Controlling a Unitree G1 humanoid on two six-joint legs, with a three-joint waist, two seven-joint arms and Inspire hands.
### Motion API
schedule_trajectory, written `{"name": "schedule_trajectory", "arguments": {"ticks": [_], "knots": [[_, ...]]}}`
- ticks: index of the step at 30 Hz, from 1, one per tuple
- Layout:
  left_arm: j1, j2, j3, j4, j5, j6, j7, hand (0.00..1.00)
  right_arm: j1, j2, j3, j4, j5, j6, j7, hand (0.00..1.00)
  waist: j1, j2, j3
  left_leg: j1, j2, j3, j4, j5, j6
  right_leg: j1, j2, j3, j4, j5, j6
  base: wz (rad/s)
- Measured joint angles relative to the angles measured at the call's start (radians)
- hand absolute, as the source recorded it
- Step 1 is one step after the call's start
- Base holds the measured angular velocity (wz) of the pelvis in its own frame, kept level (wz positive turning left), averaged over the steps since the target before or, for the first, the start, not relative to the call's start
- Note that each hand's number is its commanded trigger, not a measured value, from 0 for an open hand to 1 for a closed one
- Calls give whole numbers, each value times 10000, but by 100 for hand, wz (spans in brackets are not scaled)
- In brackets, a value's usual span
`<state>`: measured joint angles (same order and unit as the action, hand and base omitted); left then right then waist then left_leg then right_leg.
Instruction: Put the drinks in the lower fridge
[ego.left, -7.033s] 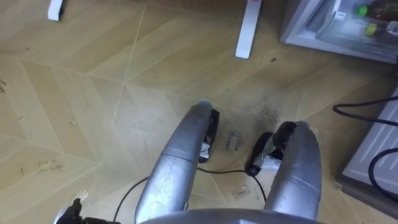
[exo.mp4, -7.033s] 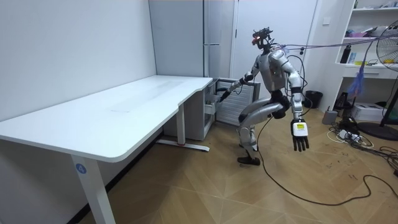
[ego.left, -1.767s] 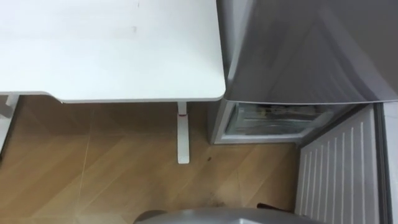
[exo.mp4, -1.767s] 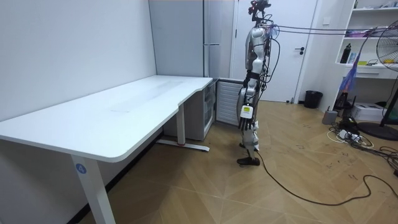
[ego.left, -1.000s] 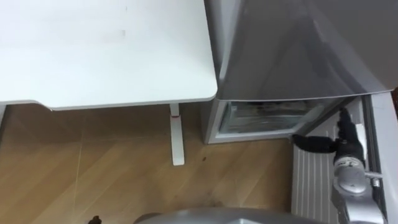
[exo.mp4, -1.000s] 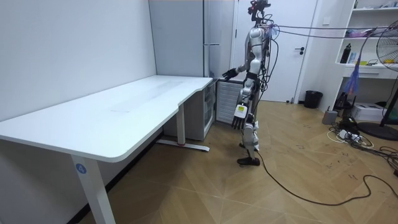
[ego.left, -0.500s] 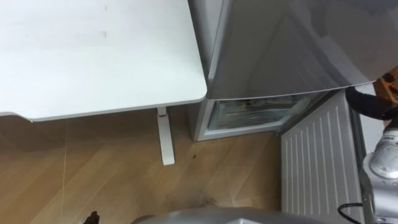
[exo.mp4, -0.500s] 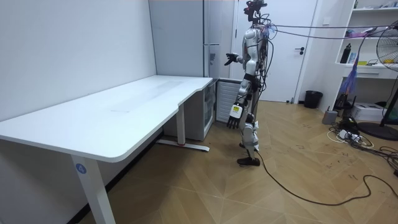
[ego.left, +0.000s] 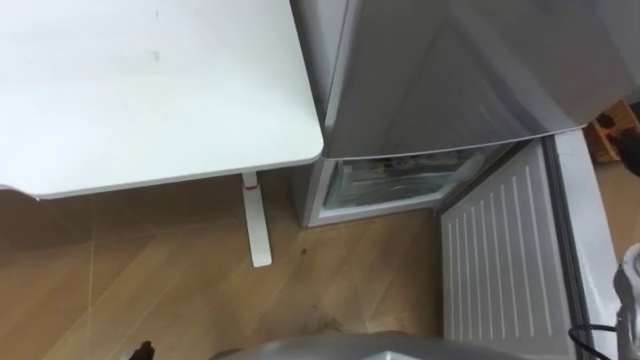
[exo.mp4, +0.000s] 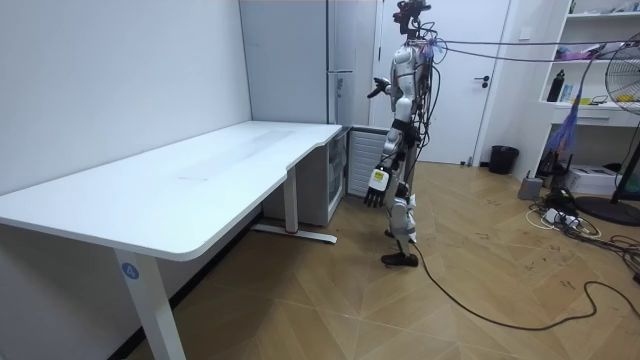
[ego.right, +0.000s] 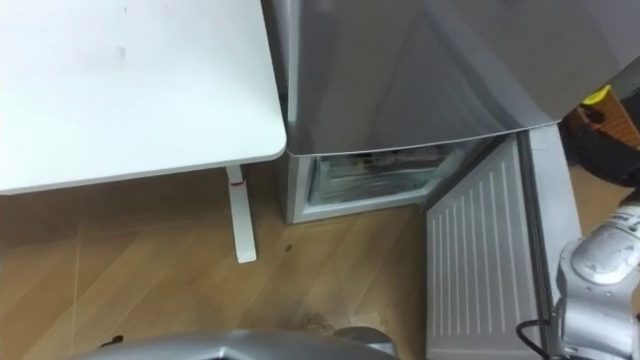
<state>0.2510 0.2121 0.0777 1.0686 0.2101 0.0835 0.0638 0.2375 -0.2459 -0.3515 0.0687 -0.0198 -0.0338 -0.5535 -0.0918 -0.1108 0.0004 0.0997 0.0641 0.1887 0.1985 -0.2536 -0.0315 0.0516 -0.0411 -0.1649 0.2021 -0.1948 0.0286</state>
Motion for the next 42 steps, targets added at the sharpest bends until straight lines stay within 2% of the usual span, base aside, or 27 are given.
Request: {"name": "schedule_trajectory", "arguments": {"ticks": [5,8,11,13,17,19,21,24,29,35,42], "knots": [[199,30,279,-527,329,151,-311,0,-58,-54,-376,1144,1291,117,228,0,-49,42,-1,-100,3,-9,-45,-1,2,-26,0,3,40,7,-1,0],[242,20,370,-789,402,339,-398,0,-236,-513,-378,2507,2649,404,717,0,-109,45,-47,-197,5,-5,-32,8,13,-119,-2,7,61,17,-16,0],[277,48,419,-831,437,430,-435,0,-630,-983,-403,4225,3868,713,1341,0,-151,27,-45,-192,1,-3,-22,28,21,-176,-2,109,132,16,-15,-3],[308,99,464,-830,478,447,-496,0,-849,-1119,-638,5258,4494,814,1731,0,-153,-36,-38,-175,-1,-23,-20,28,21,-148,2,130,96,16,-15,0],[570,107,1019,-1075,481,636,-538,0,-1010,-1315,-1041,7260,6275,1035,2651,0,-156,-139,-68,-170,1,-19,-7,31,17,-109,7,100,33,19,-19,0],[615,108,1153,-1063,468,717,-534,0,-1031,-1410,-1031,8209,6707,1237,3093,0,-116,-187,-46,-90,1,-15,0,31,17,-30,7,102,24,19,-19,0],[703,110,1243,-1066,471,783,-533,0,-1033,-1426,-1036,9048,6967,1428,3486,0,-127,-184,-31,-4,2,-23,-6,31,17,78,10,98,8,18,-18,0],[694,110,1558,-959,679,828,-546,0,-1051,-1506,-1222,9829,6994,1448,3978,0,-131,-170,-12,57,6,-33,7,30,17,160,18,106,13,20,-21,0],[636,108,1586,-552,1008,921,-550,0,-1192,-1493,-1440,10927,7407,1451,4579,0,-98,-107,-12,224,58,-67,-79,17,8,333,76,83,8,57,-64,0],[514,32,1588,-249,1074,1079,-591,0,-1187,-1429,-1441,11789,7931,1622,4910,0,136,49,9,331,101,-114,-103,35,-30,354,110,35,-16,88,-118,-1],[470,8,1761,-253,1078,1080,-544,0,-1208,-1377,-1420,11935,9011,1685,5477,0,165,148,16,300,83,-95,-11,40,-28,344,118,116,-169,82,-113,-3]]}}
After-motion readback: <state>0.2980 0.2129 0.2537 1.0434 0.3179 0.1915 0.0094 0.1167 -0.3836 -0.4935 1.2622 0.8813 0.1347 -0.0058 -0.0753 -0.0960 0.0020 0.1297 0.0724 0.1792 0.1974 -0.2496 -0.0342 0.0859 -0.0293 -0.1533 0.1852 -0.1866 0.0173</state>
